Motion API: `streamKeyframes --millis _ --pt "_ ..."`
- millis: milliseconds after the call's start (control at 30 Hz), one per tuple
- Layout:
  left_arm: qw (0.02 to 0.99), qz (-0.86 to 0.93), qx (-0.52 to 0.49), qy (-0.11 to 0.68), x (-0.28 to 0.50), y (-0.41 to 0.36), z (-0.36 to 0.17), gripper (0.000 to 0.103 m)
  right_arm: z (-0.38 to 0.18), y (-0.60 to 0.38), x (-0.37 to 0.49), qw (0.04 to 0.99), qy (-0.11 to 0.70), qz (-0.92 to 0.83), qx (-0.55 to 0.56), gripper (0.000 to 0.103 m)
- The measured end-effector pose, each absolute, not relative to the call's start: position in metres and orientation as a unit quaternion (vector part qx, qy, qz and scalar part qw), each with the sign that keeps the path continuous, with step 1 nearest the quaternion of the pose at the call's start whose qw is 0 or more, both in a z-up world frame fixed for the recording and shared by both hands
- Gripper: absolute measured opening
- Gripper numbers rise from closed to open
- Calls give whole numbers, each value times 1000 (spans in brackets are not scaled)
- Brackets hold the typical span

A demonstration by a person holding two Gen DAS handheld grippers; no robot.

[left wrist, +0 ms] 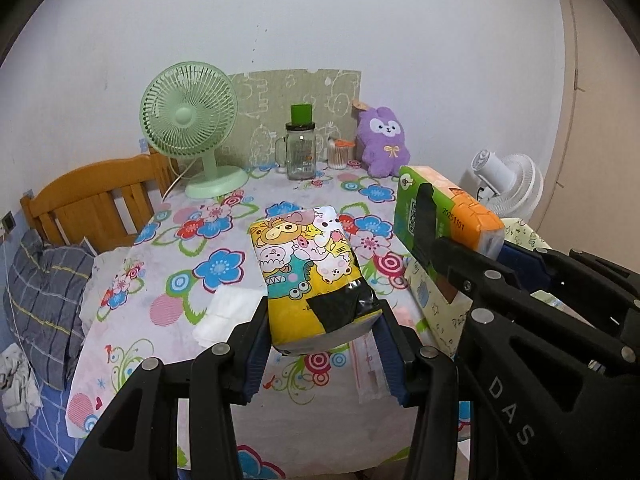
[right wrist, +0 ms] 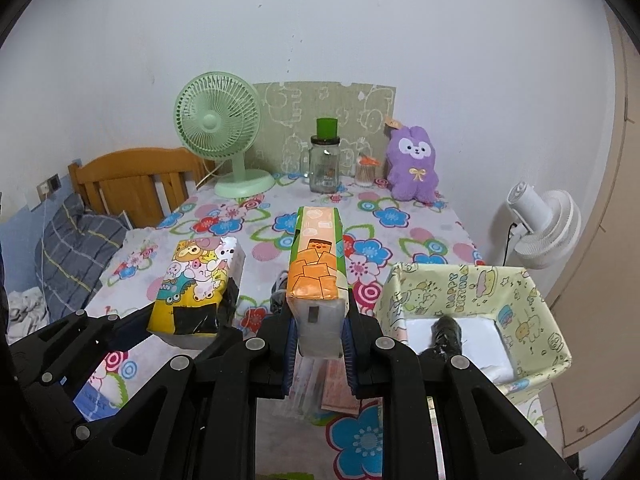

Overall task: Organize soft objects
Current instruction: 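Lift both held items and carry them toward the gift-paper box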

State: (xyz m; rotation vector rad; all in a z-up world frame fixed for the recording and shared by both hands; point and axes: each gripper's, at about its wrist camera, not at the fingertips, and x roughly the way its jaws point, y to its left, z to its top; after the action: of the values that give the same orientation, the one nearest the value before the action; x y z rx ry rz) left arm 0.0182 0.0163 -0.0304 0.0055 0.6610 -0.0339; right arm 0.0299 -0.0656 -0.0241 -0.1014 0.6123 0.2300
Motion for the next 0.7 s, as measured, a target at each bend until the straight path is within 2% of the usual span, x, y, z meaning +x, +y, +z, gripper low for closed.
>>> streamKeyframes --millis 700 --pt "950 -42 20 310 35 -35 -21 50 -15 -119 43 949 298 87 -44 23"
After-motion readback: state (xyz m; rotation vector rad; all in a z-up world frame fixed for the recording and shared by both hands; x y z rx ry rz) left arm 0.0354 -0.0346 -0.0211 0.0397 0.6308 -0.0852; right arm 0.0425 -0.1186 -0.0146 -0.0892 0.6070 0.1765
